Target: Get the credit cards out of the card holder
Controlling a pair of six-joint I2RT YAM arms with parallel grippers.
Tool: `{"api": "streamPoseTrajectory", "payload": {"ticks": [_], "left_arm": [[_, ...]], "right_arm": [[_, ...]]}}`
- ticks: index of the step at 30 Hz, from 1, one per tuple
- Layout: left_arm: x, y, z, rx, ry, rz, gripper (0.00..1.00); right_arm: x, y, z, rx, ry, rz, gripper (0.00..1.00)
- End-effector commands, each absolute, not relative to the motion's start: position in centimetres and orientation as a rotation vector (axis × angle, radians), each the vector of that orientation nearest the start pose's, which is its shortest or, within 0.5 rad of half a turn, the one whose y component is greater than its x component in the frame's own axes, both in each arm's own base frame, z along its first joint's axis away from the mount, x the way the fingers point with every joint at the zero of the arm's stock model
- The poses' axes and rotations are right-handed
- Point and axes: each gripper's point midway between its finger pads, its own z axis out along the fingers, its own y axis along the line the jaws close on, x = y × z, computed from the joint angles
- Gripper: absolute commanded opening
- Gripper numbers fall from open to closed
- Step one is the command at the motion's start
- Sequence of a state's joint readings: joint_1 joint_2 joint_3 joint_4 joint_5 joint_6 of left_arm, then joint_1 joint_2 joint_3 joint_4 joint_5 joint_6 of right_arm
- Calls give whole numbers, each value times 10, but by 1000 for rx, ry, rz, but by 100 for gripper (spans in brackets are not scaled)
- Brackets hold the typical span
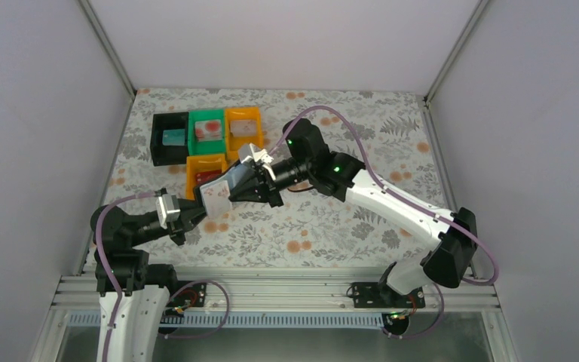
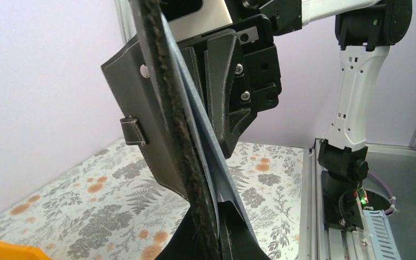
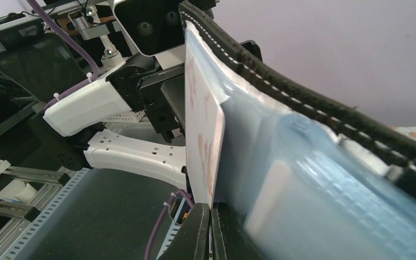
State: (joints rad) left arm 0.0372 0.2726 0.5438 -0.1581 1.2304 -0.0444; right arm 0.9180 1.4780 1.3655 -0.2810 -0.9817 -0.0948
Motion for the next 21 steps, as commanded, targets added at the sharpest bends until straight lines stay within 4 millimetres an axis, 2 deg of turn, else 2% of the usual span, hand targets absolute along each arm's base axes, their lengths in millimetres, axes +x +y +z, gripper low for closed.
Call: {"api": "streamPoseTrajectory", "payload": {"ticks": [1, 4, 10, 13, 16, 21], "left_arm": [[120, -157, 328, 957, 1262, -853, 2], [122, -156, 326, 949, 1269, -848, 2], [124, -156, 324, 946, 1271, -838, 2], [125, -156, 324, 943, 1273, -836, 2], [126, -155, 324, 931, 1283, -844, 2], [127, -155, 326, 904, 1297, -868, 2]], "right_arm": [[119, 406, 361, -1581, 1288, 1499, 4], [120, 409, 362, -1575, 1287, 1511, 4], [114, 419, 364, -1604, 1250, 1539, 15], [109, 420, 368, -1614, 1214, 1539, 13], [108, 418, 372, -1617, 1192, 1525, 4], [122, 419, 371, -1544, 1262, 1422, 4]]}}
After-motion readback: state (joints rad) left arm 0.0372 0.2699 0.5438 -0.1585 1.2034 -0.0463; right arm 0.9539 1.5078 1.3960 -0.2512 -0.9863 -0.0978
